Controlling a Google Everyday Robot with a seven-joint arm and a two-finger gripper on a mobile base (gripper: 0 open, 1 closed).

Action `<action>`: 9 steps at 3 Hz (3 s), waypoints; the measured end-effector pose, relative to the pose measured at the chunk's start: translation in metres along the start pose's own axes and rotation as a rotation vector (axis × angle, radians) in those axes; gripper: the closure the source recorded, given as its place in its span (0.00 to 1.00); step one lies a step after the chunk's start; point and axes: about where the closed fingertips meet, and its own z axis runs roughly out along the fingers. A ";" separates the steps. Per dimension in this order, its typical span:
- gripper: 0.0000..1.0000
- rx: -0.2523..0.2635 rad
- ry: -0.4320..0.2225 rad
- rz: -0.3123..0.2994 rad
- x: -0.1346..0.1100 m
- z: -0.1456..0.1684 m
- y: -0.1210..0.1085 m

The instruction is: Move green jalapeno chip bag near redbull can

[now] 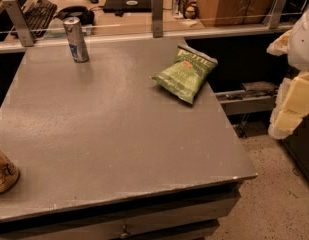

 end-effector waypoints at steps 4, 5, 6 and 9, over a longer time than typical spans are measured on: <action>0.00 0.037 -0.326 -0.034 -0.088 0.117 -0.139; 0.00 -0.001 -0.418 -0.009 -0.120 0.151 -0.159; 0.26 -0.075 -0.475 0.035 -0.151 0.179 -0.159; 1.00 -0.019 -0.562 0.012 -0.164 0.126 -0.172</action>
Offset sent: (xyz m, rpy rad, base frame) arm 0.1032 0.0209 -0.0308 0.1631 -0.0965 0.0728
